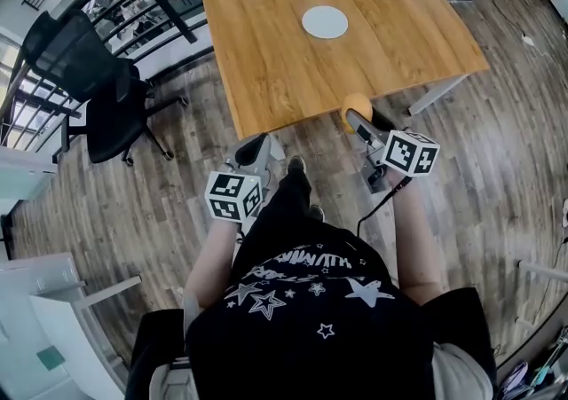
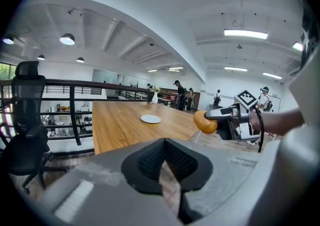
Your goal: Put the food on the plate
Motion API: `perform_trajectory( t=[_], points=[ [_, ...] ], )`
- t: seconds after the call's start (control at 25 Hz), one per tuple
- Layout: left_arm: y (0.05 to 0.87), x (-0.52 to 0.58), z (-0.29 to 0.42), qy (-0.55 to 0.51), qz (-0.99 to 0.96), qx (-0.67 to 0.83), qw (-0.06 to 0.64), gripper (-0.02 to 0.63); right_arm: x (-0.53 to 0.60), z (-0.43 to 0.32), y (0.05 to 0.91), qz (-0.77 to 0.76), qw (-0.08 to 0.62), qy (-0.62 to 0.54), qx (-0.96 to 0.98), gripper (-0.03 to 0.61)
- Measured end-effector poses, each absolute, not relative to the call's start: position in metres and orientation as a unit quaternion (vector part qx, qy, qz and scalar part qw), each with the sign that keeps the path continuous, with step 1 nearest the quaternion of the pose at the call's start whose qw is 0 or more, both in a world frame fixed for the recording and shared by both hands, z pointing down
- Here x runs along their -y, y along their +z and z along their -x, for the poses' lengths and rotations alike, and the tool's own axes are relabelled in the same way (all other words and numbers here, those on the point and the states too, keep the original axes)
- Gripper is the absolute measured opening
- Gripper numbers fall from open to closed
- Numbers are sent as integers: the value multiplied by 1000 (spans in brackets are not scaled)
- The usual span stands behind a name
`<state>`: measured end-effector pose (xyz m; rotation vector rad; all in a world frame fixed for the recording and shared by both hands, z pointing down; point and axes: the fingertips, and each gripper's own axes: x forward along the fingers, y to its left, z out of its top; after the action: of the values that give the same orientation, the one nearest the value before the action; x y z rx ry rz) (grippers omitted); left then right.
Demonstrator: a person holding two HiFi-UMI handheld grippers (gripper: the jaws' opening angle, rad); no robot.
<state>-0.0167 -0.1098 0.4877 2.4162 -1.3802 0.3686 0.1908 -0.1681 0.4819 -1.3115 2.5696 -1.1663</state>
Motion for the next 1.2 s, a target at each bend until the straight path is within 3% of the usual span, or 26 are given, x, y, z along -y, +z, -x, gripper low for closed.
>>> perform_trajectory(
  t=[1.2],
  points=[
    [477,357,28,101,-866,460,170,2,381,-188,490,460,-18,-376,-804,301]
  ],
)
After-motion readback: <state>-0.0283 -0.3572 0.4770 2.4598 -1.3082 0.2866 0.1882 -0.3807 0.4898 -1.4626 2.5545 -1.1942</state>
